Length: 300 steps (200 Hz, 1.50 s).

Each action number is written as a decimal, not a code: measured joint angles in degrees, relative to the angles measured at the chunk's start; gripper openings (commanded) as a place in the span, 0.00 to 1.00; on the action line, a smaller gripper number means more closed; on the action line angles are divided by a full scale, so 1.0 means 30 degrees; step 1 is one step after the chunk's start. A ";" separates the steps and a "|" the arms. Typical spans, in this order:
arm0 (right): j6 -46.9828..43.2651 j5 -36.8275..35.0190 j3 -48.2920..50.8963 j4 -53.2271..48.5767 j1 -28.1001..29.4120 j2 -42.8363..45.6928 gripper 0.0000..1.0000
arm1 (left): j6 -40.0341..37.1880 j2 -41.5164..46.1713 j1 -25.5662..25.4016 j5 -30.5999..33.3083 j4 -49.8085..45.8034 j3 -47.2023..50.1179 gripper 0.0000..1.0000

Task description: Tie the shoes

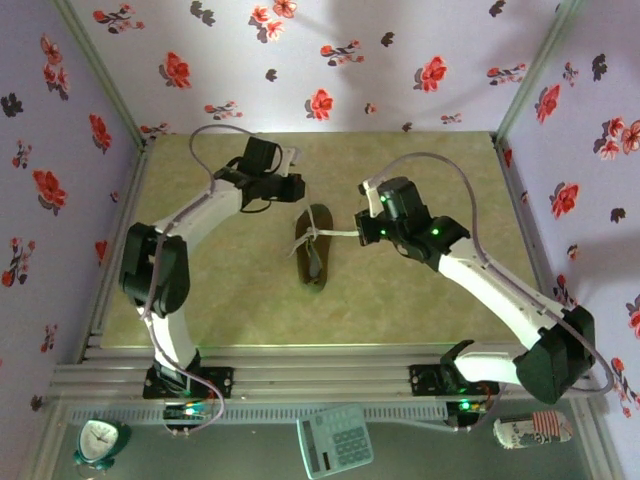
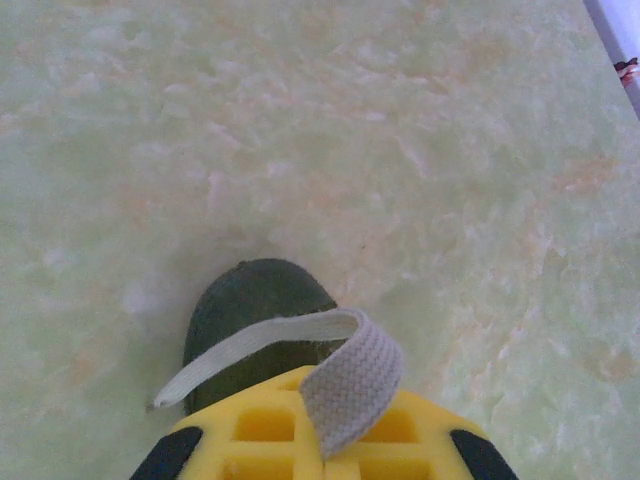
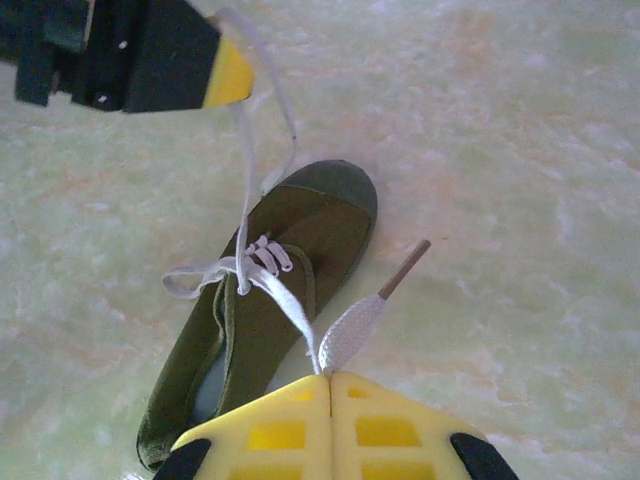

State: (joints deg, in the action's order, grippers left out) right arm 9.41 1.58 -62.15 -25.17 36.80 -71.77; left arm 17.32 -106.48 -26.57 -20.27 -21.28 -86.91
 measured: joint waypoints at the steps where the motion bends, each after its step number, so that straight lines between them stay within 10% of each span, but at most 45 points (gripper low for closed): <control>1: 0.0000 0.0015 0.0022 -0.0007 0.0007 -0.0015 0.00 | 0.0000 -0.0044 0.0000 -0.0007 -0.0022 -0.0051 0.00; 31: 0.0029 0.0270 0.0131 0.0015 0.0138 -0.0408 0.00 | 0.0022 -0.1377 0.0000 -0.0036 -0.0321 -0.1705 0.03; 103: 0.0058 0.0342 0.0095 -0.0036 0.0277 -0.1180 0.00 | 0.0605 -0.0954 0.0015 0.1326 -0.0386 0.0423 0.73; 185: -0.0007 0.0495 -0.0801 -0.0291 0.0328 -0.2164 0.00 | 0.0933 0.4983 0.0954 0.2696 0.1530 0.8874 0.44; 300: 0.0000 0.0750 -0.0874 -0.0291 0.0379 -0.2514 0.00 | -0.0197 0.4401 0.0911 0.0656 0.3745 1.2174 0.56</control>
State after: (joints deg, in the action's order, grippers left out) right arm 9.41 3.84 -64.77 -26.04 37.93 -79.31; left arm 16.73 -93.27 -23.83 -18.31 -10.04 -50.39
